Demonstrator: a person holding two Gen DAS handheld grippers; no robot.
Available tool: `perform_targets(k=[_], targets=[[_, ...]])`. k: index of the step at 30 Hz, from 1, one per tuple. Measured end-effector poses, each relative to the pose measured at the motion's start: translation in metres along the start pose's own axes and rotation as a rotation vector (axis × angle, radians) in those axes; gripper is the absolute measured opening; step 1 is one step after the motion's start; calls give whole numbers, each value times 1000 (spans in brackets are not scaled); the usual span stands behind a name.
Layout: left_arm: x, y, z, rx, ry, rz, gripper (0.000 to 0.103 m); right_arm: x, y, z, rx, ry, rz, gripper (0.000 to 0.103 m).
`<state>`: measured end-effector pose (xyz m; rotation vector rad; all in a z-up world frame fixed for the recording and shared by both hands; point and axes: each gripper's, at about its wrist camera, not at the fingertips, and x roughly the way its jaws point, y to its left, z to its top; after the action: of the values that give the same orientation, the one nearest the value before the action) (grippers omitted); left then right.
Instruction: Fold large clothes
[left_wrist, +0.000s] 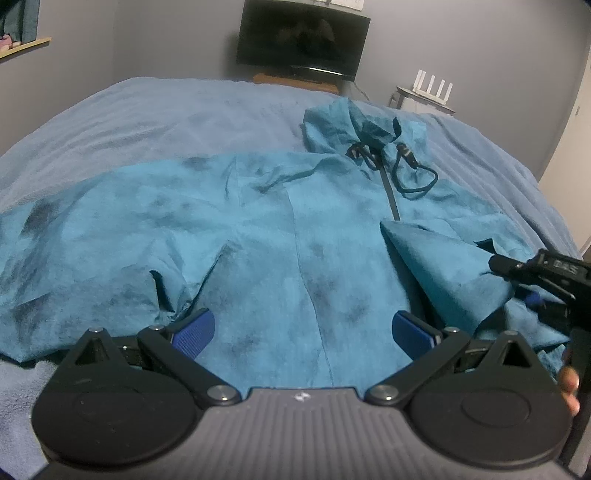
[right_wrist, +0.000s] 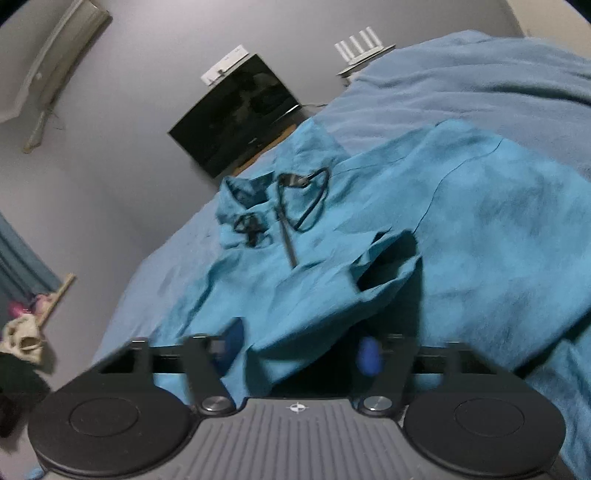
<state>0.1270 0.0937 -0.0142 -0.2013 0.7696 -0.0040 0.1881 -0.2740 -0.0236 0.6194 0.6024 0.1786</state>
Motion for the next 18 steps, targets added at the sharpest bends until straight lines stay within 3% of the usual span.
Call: perform_targets(k=[1,4,10,12,14,18], targets=[[1,1,0,-9,1,0,103,6,2,3,-8,0,-9,18],[0,12,1,-69,-17,25,103,15,25,6,-81,-25,25,15],[-12,46,8,-249,-118,146,103,23,113,-17,-411,-41,163,15],[-14,56,9,-300,-135,158,103,31,133,-30,-474,-13,189,22],[-16,64,10,-327,-144,163,103,44,144,-44,-505,61,196,40],[-16,70,13,-341,-145,161,103,52,146,-67,-547,156,193,52]])
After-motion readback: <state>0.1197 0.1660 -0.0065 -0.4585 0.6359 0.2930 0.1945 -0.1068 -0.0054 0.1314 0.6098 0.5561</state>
